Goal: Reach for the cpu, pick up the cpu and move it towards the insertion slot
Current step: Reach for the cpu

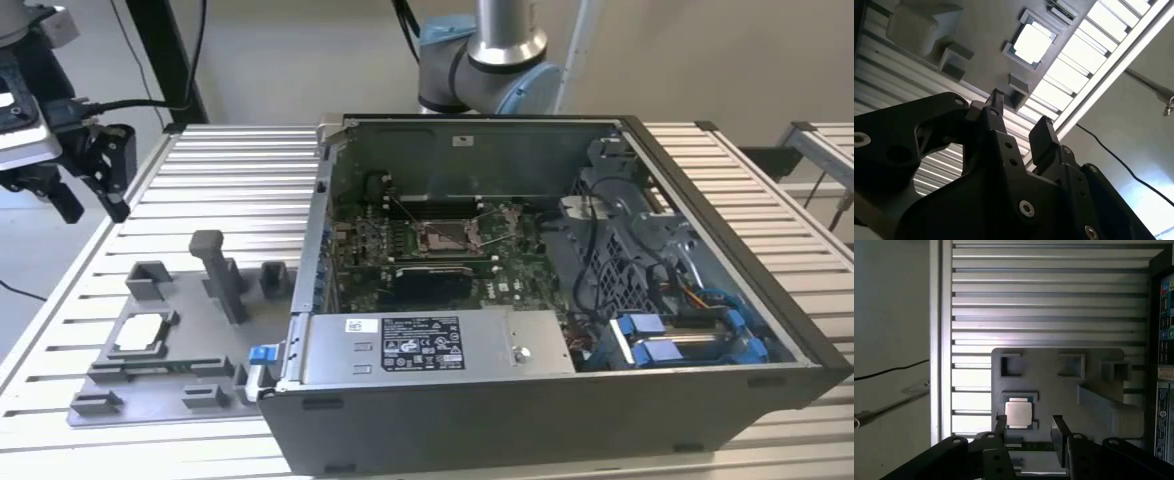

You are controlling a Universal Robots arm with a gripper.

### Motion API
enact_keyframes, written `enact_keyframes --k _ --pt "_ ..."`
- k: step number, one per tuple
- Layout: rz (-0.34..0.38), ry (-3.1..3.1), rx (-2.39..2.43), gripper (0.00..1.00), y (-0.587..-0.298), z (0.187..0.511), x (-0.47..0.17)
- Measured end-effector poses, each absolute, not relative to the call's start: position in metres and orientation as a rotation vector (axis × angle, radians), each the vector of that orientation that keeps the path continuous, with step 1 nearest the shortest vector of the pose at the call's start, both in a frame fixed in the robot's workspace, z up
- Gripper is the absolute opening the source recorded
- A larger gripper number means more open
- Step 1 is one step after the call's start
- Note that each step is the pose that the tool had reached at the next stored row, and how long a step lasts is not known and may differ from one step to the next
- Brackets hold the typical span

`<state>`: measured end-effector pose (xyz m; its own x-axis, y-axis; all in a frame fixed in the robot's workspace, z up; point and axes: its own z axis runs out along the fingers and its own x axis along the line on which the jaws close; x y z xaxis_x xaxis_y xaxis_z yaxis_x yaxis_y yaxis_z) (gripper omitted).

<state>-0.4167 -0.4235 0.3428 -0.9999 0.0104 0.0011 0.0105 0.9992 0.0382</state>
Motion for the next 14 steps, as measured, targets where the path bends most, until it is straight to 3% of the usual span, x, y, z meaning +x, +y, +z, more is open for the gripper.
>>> enact_keyframes --k 14 --pt "-0.063 -3.14 -0.016 0.0 -0.424 0.328 -0.418"
